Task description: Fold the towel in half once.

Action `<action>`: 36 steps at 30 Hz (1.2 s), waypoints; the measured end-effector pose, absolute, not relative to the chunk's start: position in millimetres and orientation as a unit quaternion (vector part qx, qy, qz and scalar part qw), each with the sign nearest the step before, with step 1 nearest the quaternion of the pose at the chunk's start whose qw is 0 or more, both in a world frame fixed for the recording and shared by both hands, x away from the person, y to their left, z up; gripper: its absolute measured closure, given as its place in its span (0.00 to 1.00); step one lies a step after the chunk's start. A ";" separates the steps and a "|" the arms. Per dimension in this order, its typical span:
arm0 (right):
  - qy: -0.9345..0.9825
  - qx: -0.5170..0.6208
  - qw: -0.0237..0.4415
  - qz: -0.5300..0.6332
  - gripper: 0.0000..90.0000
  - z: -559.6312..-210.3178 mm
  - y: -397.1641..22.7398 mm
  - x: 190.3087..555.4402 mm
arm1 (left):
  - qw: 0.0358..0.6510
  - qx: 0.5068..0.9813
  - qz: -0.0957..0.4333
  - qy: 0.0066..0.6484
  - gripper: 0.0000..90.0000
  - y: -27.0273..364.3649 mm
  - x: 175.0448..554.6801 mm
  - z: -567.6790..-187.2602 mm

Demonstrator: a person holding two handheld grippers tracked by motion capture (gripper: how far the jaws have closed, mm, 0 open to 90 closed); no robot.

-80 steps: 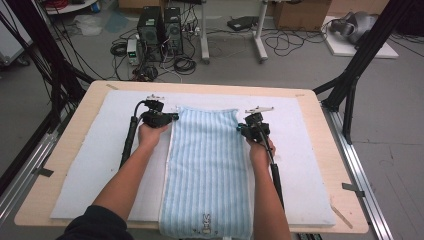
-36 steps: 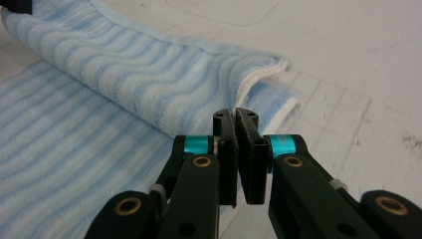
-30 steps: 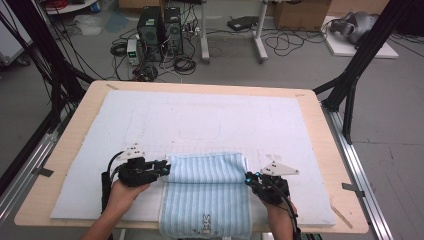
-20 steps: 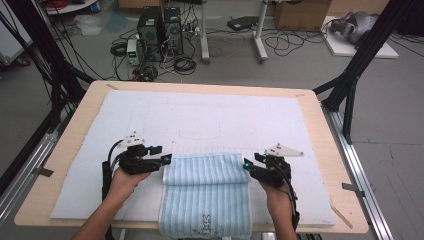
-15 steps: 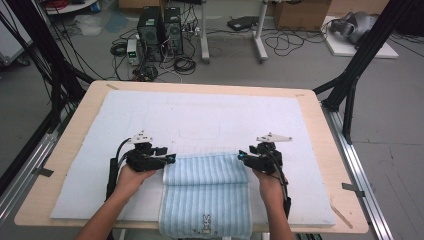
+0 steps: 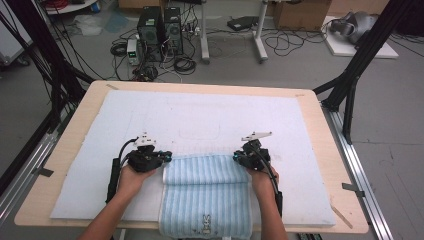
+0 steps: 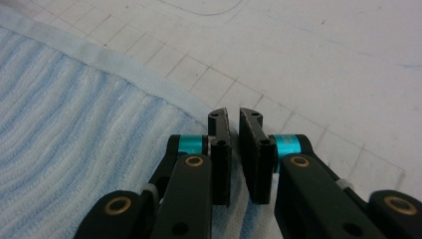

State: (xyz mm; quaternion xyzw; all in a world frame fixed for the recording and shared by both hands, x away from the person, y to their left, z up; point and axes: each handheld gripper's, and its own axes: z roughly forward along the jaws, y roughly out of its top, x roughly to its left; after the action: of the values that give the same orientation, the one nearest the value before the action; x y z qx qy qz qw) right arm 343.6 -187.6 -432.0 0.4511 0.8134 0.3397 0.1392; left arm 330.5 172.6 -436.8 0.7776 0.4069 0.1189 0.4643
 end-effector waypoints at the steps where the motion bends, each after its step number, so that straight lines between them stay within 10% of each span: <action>1: 0.811 0.450 0.144 0.344 0.93 -430.8 -188.1 342.4 | 0.473 0.771 0.122 0.409 0.96 173.9 330.1 -434.9; 36: 0.774 0.391 0.186 0.462 0.91 -417.4 -220.8 194.1 | 0.559 0.759 0.037 0.332 0.95 190.3 238.1 -425.6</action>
State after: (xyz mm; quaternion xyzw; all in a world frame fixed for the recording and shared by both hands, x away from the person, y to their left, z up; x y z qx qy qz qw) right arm 194.1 -220.8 -417.4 0.3913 0.7737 0.4622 0.1860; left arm 238.1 190.3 -425.6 0.7589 0.3320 0.0371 0.5589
